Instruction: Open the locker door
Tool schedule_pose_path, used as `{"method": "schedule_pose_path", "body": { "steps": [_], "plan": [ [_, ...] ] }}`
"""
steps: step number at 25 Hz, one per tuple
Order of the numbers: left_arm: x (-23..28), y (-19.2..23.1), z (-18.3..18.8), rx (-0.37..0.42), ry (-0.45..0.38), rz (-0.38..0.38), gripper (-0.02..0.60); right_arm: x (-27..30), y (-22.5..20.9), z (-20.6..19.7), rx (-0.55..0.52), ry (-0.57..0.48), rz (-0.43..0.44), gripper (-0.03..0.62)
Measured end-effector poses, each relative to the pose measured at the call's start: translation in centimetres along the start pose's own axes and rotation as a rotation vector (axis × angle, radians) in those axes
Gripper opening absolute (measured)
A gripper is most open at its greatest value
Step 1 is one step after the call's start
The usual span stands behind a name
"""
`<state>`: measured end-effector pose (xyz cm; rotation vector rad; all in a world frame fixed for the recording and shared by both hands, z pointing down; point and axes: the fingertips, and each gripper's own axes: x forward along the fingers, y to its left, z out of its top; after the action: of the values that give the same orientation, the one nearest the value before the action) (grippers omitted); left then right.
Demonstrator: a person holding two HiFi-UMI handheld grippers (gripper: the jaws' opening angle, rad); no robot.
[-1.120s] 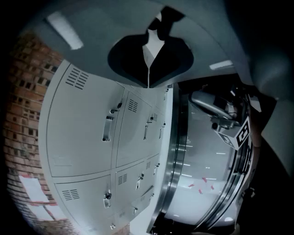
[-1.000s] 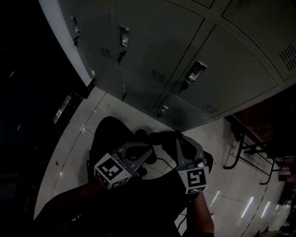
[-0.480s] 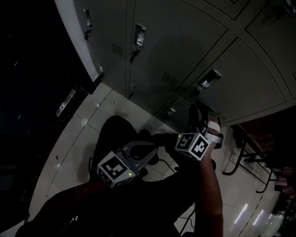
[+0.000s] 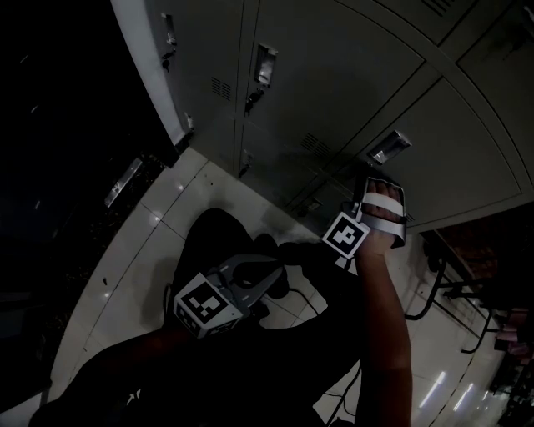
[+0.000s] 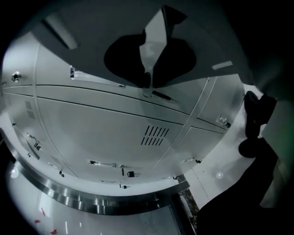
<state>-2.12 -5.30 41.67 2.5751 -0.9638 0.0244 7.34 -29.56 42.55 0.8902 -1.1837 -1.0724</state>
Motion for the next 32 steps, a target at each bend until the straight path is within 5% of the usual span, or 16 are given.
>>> {"method": "schedule_pose_path", "body": {
  "steps": [1,5,14,32],
  "plan": [
    [0.1,-0.1,0.0,-0.001,-0.001,-0.002,0.012,0.0,-0.2,0.0,0.004,0.0,-0.006,0.028],
    [0.2,-0.4,0.0,-0.001,-0.002,-0.008,0.012,-1.7,0.5,0.3,0.028,-0.026,0.003,0.023],
    [0.1,-1.0,-1.4,0.01,0.029,-0.033,0.011,-15.2,4.8,-2.1,0.049,-0.104,0.037,0.04],
    [1.8,-4.6,-1.6,0.046,0.07,-0.095,0.011,-24.6,9.6,-14.0,0.158,0.059,0.067,0.035]
  ]
}}
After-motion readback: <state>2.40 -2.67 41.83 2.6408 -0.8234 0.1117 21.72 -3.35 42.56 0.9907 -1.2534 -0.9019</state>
